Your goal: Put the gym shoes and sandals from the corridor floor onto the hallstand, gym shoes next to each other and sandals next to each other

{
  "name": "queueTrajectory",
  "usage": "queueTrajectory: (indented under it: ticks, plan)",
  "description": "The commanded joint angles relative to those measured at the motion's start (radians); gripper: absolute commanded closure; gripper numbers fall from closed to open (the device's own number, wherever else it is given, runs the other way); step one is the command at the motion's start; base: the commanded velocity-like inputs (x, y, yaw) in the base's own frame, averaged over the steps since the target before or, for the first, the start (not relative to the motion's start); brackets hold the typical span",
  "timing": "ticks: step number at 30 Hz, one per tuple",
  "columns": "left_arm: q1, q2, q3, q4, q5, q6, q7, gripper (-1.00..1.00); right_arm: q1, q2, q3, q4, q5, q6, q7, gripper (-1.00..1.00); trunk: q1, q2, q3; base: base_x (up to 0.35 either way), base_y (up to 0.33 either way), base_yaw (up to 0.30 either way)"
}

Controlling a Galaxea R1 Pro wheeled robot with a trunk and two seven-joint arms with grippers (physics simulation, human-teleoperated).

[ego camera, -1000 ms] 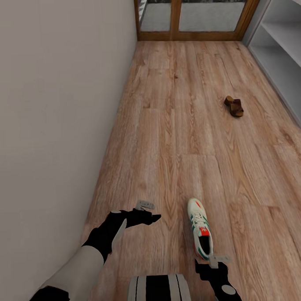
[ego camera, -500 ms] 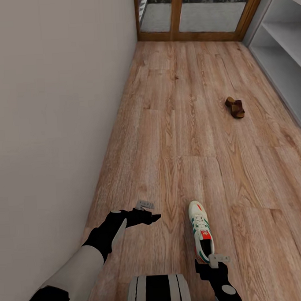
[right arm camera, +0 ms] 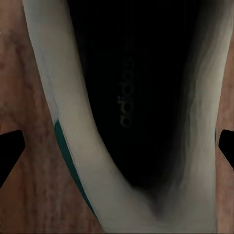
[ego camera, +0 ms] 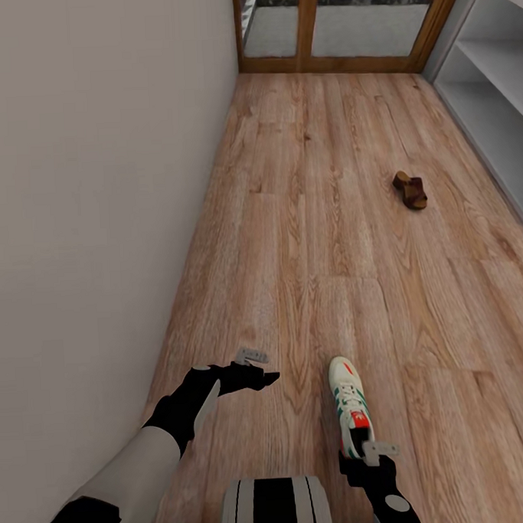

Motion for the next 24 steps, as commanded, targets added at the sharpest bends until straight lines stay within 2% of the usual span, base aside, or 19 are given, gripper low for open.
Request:
queueTrajectory:
  ticks: [1,7,8,24]
  plan:
    - [0.0,0.0,0.0,-0.001,0.002,0.007,-0.001,-1.0,0.0,0.0,0.0,-0.001,0.002,0.001,-0.003,-1.0,0.0,0.0,-0.001,0.116,0.0,0.0]
    - [0.0,0.0,0.0,-0.001,0.002,0.007,-0.001,-1.0,0.0,0.0,0.0,-0.001,0.002,0.001,-0.003,-1.0,0.0,0.0,-0.001,0.047,0.0,0.0]
    - [0.0,0.0,0.0,-0.001,0.002,0.007,-0.001,-1.0,0.0,0.0,0.0,-0.001,0.002,0.001,-0.003,1.0,0.0,0.0,-0.001,0.012,0.0,0.0]
    - [0.001,0.0,0.0,-0.001,0.002,0.007,-0.001,-1.0,0.0,-0.001,-0.002,-0.001,0.002,0.003,-0.003,1.0,0.0,0.0,-0.001,0.001,0.0,0.0]
